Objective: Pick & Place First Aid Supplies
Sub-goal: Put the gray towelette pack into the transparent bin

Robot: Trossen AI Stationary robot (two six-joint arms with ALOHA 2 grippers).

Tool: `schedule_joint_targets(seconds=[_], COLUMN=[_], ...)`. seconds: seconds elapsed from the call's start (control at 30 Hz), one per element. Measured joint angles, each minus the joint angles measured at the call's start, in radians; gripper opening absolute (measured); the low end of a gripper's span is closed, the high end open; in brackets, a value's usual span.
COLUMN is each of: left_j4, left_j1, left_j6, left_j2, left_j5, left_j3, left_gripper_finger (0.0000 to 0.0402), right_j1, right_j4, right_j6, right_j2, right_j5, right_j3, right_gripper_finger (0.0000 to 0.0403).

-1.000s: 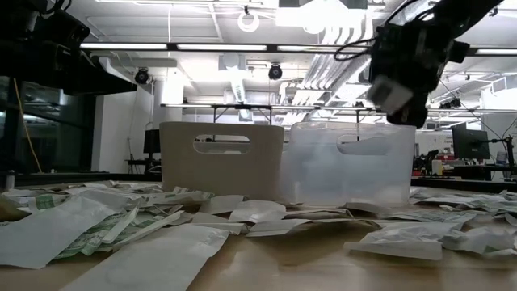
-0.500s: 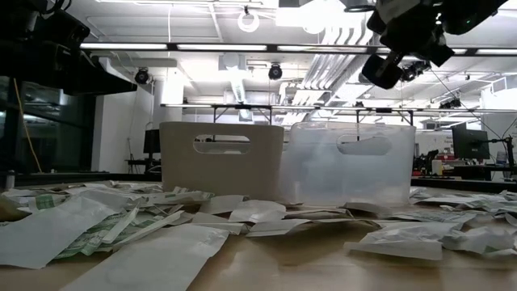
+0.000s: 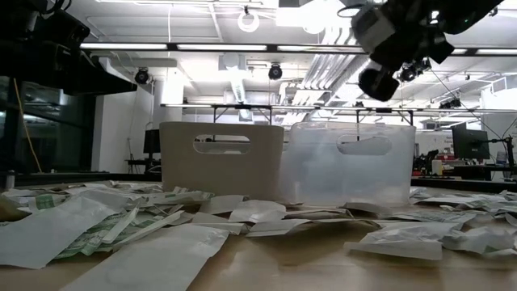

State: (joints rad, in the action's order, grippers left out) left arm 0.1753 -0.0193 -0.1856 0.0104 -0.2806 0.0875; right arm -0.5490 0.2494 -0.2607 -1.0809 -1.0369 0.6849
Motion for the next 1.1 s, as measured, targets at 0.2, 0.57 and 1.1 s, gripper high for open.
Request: schedule_joint_targets(seconds=[0.2, 0.57, 1.1], left_j4=[0.000, 0.000, 0.000], left_j1=[0.000, 0.000, 0.000], left_j6=[0.000, 0.000, 0.000], left_j2=[0.000, 0.000, 0.000], left_j5=[0.000, 0.000, 0.000], left_j3=[0.000, 0.000, 0.000], left_gripper_finger=[0.0189, 0.0189, 0.0189], right_j1=[0.114, 0.302, 0.380], right_j4=[0.006, 0.063, 0.303], right_j6=[0.014, 0.128, 0.227], right_j2=[-0.057, -0.187, -0.465], right_j5=[0.346, 0.855, 1.006], right_j3=[0.000, 0.047, 0.285], right_gripper_finger=[0.0000, 0.0000, 0.0000])
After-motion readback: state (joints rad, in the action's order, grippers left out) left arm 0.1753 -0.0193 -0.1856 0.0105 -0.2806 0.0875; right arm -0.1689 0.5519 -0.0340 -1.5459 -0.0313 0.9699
